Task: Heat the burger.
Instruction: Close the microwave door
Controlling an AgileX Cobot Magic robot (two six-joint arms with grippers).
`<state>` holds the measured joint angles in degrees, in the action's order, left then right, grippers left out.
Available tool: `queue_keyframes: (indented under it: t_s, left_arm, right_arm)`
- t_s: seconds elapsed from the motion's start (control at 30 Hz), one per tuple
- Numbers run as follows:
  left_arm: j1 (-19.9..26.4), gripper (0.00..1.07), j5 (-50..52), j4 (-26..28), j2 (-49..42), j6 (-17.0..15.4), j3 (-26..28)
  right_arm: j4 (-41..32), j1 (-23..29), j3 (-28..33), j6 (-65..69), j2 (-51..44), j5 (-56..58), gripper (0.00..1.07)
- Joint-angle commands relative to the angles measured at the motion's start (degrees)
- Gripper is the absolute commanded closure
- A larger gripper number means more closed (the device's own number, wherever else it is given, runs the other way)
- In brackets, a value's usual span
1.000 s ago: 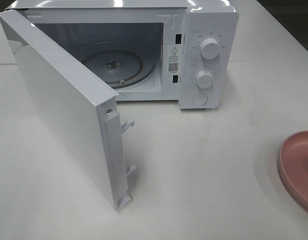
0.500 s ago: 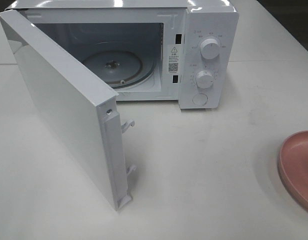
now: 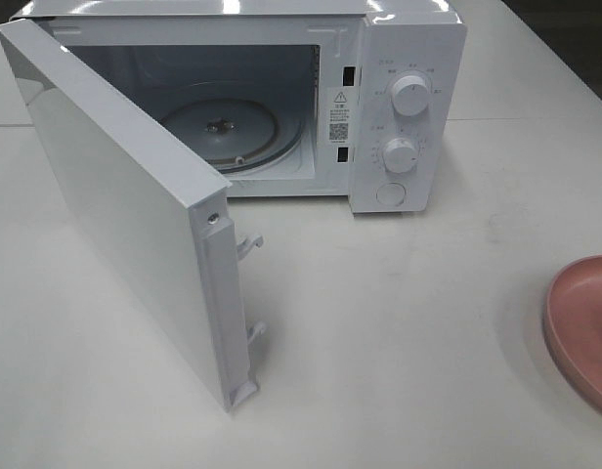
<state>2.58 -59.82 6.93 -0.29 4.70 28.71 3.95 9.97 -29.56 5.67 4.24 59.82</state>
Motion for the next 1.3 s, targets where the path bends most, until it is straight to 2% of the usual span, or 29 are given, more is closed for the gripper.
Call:
queue_keyframes:
  t_s: [0.03,1.3]
  left_arm:
    - [0.0,0.07,0.5,0.4,-1.3,-0.3,-0.2]
    - [0.0,0.07,0.5,0.4,-1.3,-0.3,-0.2]
  right_arm:
    - [-0.7,-2.1,0.2,-0.6,-4.2,-0.4,0.31]
    - [-1.0,-3.0,0.2,-0.7,-6.1,-0.4,0.31]
